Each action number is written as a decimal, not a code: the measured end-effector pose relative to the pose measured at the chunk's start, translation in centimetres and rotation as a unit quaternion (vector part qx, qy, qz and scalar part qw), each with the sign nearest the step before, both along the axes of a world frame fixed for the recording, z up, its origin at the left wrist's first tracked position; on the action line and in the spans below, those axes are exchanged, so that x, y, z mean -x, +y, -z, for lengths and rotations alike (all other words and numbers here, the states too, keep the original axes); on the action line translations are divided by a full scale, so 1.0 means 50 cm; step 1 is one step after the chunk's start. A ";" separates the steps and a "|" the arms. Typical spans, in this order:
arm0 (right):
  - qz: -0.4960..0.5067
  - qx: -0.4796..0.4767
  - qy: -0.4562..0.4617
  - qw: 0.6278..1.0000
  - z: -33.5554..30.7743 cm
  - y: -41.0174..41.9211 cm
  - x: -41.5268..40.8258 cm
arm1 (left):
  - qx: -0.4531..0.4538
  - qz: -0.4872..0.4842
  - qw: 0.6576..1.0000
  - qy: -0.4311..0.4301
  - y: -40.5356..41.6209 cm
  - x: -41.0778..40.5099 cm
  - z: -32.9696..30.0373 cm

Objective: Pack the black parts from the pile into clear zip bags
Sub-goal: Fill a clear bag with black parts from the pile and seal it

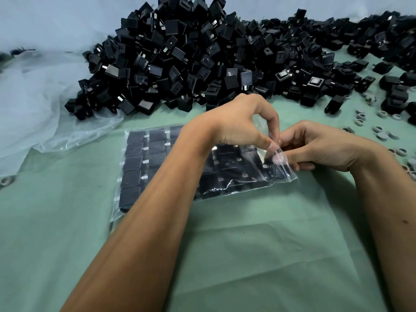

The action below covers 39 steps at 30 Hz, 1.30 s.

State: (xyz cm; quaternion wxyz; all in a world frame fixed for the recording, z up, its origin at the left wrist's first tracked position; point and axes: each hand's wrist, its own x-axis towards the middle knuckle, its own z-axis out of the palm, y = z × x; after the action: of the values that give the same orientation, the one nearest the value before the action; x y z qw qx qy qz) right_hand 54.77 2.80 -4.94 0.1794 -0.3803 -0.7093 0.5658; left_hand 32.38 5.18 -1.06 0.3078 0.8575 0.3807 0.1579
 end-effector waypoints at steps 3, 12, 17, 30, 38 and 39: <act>-0.005 -0.008 0.001 1.000 0.001 -0.002 0.008 | -0.002 -0.002 1.000 0.007 -0.001 -0.003 0.001; 0.010 -0.033 -0.009 0.999 0.005 0.002 0.017 | -0.013 -0.007 1.000 0.006 0.002 -0.007 0.005; 0.014 -0.047 -0.028 0.998 0.005 0.005 0.006 | -0.040 -0.098 0.993 -0.046 0.010 -0.003 0.021; 0.374 -0.237 -0.032 0.896 0.008 0.059 0.066 | -0.166 -0.262 0.946 0.093 0.052 0.055 0.056; 0.286 -0.283 -0.246 0.882 -0.063 0.164 0.166 | -0.160 -0.298 0.936 0.098 0.075 0.089 0.060; 0.269 -0.276 -0.276 0.880 -0.068 0.173 0.176 | -0.158 -0.301 0.935 0.100 0.077 0.092 0.060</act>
State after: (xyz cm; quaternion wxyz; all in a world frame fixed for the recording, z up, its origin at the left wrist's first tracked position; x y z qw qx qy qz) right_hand 45.96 11.47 -1.54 0.2189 -0.6324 -0.7279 0.1490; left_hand 27.81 9.05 -4.06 0.0669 0.7516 0.6200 0.2150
